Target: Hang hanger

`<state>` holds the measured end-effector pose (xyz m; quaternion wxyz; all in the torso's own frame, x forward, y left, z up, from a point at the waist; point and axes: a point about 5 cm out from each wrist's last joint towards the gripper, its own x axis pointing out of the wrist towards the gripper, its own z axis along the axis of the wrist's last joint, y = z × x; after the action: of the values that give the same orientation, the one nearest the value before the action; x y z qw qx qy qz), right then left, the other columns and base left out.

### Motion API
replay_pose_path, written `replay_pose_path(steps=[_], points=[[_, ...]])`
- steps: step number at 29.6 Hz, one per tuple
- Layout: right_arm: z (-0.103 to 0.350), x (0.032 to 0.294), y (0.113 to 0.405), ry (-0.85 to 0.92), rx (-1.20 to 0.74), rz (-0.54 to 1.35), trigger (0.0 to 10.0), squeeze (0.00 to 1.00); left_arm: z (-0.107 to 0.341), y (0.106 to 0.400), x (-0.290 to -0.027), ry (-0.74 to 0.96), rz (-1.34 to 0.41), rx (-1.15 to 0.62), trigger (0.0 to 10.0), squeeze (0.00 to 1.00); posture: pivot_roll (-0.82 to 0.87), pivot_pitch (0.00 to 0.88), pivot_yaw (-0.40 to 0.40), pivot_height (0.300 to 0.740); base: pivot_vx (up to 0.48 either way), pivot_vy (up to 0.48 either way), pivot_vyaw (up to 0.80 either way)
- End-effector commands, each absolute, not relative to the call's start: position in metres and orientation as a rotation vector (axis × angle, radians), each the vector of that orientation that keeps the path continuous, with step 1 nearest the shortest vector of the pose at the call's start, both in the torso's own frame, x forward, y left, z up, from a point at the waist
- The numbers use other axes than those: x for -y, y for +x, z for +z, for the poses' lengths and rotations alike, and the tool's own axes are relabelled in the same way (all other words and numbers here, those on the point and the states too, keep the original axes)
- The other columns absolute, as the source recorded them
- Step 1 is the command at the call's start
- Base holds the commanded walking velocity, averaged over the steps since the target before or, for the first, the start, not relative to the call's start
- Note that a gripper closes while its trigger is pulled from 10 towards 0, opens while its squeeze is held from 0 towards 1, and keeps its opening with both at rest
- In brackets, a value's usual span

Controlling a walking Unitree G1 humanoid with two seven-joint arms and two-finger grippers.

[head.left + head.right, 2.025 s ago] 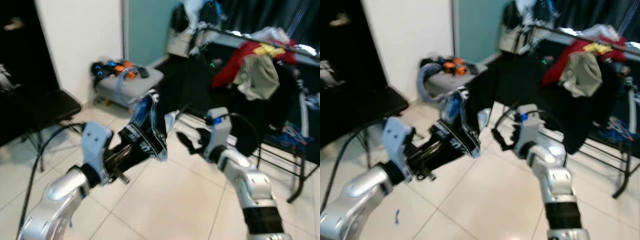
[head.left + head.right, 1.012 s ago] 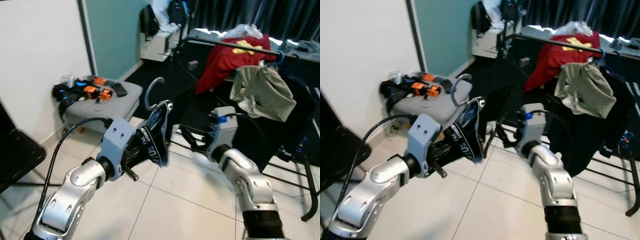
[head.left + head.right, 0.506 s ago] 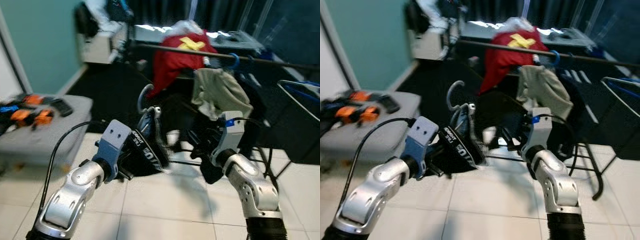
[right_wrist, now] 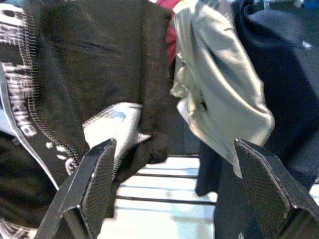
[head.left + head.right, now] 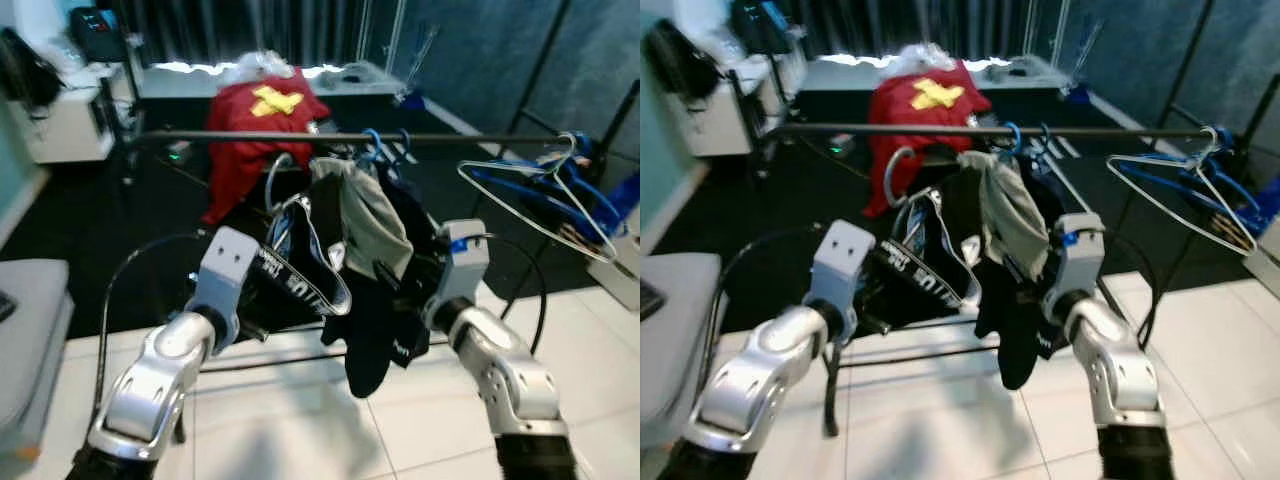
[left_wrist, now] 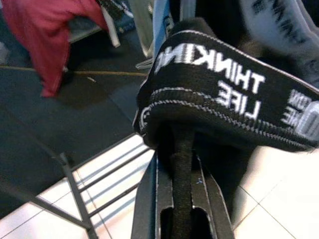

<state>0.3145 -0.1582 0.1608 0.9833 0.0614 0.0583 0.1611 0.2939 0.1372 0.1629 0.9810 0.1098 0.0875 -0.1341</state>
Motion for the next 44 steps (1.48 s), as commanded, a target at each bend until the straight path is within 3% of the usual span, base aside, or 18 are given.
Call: replay_pose_path(steps=[1, 14, 22, 31, 32, 34, 35, 44], points=[[0.164, 0.163, 0.314, 0.111, -0.101, 0.311, 10.0, 0.0, 0.164, 0.296, -0.136, 0.225, -0.238, -0.176, 10.0, 0.0, -0.1, 0.0, -0.014, 0.74, 0.48, 0.0, 0.0], [0.165, 0.16, 0.314, 0.118, -0.096, 0.329, 10.0, 0.0, 0.159, 0.307, -0.152, 0.241, -0.026, -0.217, 10.0, 0.0, -0.1, 0.0, -0.006, 0.74, 0.475, 0.0, 0.0], [0.164, 0.16, 0.314, 0.121, -0.104, 0.331, 10.0, 0.0, 0.14, 0.297, -0.173, 0.194, 0.135, -0.342, 10.0, 0.0, -0.1, 0.0, -0.013, 0.74, 0.0, 0.0, 0.0], [0.163, 0.16, 0.314, 0.119, -0.11, 0.33, 10.0, 0.0, 0.122, 0.291, -0.167, 0.123, 0.11, -0.481, 10.0, 0.0, -0.11, 0.0, -0.005, 0.74, 0.0, 0.0, 0.0], [0.163, 0.16, 0.314, 0.119, -0.11, 0.33, 10.0, 0.0, 0.12, 0.289, -0.167, 0.102, 0.106, -0.498, 10.0, 0.17, -0.11, 0.0, -0.001, 0.74, 0.0, 0.0, 0.0], [0.163, 0.16, 0.314, 0.12, -0.11, 0.329, 10.0, 0.0, 0.119, 0.288, -0.166, 0.087, 0.103, -0.508, 10.0, 0.17, -0.11, 0.0, -0.001, 0.74, 0.0, 0.0, 0.0], [0.163, 0.16, 0.314, 0.12, -0.11, 0.328, 10.0, 0.0, 0.118, 0.287, -0.166, 0.073, 0.098, -0.516, 10.0, 1.0, -0.11, 0.0, -0.001, 0.74, 0.0, 0.0, 0.0], [0.164, 0.16, 0.314, 0.127, -0.112, 0.331, 10.0, 0.0, 0.126, 0.283, -0.169, 0.039, 0.093, -0.491, 10.0, 1.0, -0.11, 0.0, -0.002, 0.74, 0.0, 0.0, 0.0]])
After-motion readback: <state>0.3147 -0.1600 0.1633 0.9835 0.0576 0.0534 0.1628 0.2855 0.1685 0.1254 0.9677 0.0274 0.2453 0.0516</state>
